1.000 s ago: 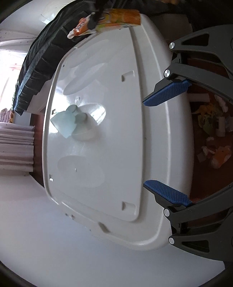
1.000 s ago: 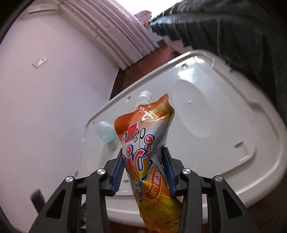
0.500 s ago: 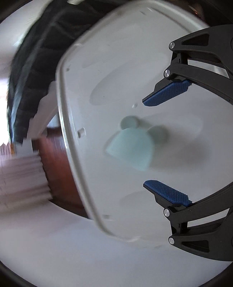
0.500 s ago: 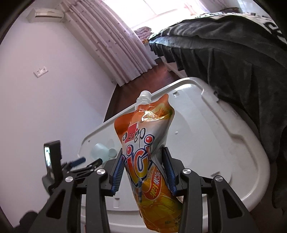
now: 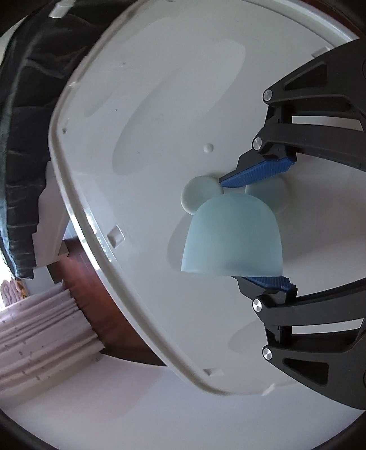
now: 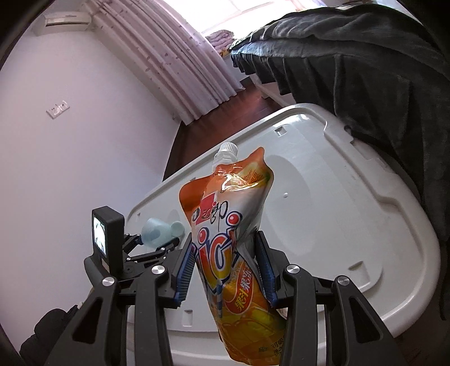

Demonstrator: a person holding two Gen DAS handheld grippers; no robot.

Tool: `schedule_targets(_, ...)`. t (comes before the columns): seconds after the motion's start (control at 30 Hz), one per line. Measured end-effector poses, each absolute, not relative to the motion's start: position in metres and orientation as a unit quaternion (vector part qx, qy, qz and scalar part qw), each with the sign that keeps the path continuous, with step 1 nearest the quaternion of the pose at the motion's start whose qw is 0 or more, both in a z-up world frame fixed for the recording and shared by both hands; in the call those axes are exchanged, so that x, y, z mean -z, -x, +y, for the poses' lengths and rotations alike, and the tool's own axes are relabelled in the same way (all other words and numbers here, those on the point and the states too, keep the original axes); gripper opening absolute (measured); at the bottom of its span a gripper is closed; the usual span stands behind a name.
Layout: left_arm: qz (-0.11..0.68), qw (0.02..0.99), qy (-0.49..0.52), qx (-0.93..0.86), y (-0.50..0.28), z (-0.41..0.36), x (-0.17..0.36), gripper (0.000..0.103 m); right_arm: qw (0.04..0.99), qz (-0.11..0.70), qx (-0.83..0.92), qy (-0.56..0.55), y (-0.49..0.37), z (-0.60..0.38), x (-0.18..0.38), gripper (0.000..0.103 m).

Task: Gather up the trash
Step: 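Grasp the pale blue cup with the left tool while the right holds the pouch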

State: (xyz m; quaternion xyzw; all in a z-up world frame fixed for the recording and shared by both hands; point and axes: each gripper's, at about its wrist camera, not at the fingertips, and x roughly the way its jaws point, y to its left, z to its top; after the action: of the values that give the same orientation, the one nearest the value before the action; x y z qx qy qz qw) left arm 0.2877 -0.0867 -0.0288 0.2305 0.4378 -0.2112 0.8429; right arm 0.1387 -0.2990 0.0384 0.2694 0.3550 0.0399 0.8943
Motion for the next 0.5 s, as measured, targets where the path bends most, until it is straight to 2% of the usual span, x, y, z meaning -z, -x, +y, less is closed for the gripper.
schedule_targets(0.03, 0.434, 0.848, -0.225, 0.206, -0.285, -0.085, 0.029, 0.052, 0.895, 0.354, -0.039, -0.269, -0.139, -0.298, -0.038, 0.041)
schedule_targets(0.07, 0.429, 0.854, -0.218, 0.198, -0.283, -0.082, 0.026, 0.043, 0.895, 0.354, -0.038, -0.269, -0.14, -0.298, -0.038, 0.041)
schedule_targets(0.13, 0.439, 0.858, -0.186, 0.191, -0.281, -0.076, 0.022, 0.041, 0.896, 0.352, -0.037, -0.269, -0.142, -0.299, -0.038, 0.041)
schedule_targets(0.2, 0.448, 0.859, -0.16, 0.191, -0.282, -0.071, 0.017, 0.019, 0.896, 0.352, -0.038, -0.268, -0.142, -0.299, -0.038, 0.041)
schedule_targets(0.5, 0.442, 0.874, -0.084, 0.183, -0.242, -0.047, -0.017, 0.019, 0.9, 0.339, -0.041, -0.272, -0.136, -0.299, -0.042, 0.041)
